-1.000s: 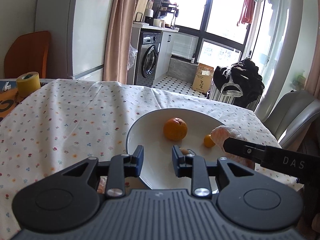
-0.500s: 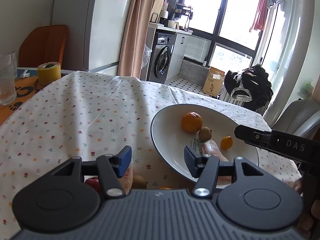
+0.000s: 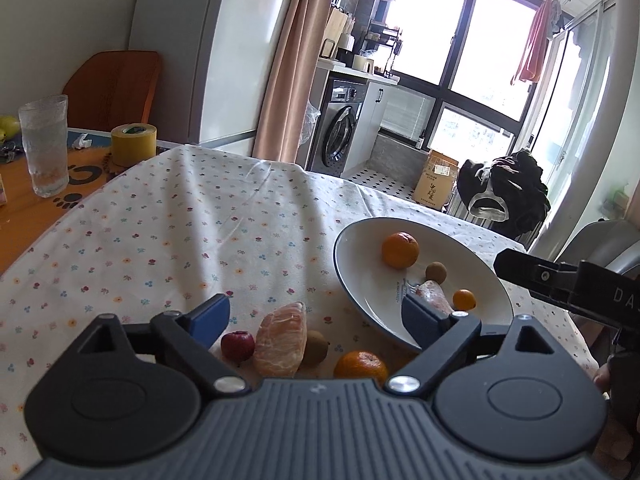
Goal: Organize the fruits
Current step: 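Open both grippers to drop the kiwi and pomelo segment into the bowl, then withdraw both grippers from the bowl toward the remaining fruit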
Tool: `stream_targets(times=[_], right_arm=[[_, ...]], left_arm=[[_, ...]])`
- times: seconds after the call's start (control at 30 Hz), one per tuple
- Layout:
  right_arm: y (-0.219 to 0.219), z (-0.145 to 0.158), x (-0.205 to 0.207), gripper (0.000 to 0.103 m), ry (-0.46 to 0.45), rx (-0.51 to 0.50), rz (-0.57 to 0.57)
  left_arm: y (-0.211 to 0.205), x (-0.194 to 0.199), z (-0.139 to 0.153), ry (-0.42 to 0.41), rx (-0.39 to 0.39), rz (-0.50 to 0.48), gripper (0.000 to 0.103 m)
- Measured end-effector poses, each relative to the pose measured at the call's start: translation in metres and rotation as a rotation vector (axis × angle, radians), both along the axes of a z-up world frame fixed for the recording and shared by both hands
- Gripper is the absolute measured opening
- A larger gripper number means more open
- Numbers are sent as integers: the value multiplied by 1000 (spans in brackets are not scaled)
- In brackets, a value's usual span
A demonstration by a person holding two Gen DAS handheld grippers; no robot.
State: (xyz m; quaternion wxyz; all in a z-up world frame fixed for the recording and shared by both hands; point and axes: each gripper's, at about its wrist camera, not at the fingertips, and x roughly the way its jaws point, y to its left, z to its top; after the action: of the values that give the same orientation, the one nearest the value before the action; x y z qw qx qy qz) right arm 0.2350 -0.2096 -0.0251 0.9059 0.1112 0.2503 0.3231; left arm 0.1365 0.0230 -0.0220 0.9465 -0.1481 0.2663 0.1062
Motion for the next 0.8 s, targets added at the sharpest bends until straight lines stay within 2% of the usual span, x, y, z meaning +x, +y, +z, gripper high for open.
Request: stream_targets(times=[0.1,0.33,0.8], right_arm=[[-2,1,-7,95,4,5,-7],[-1,3,-20,102,12,3,-2],[8,9,-48,103,16,-4,55]], left_arm=[[3,-8,2,-6,-7,-6,96],[9,-27,8,-28,-18,-10,100],[27,-56,9,-37,-39,5,100]])
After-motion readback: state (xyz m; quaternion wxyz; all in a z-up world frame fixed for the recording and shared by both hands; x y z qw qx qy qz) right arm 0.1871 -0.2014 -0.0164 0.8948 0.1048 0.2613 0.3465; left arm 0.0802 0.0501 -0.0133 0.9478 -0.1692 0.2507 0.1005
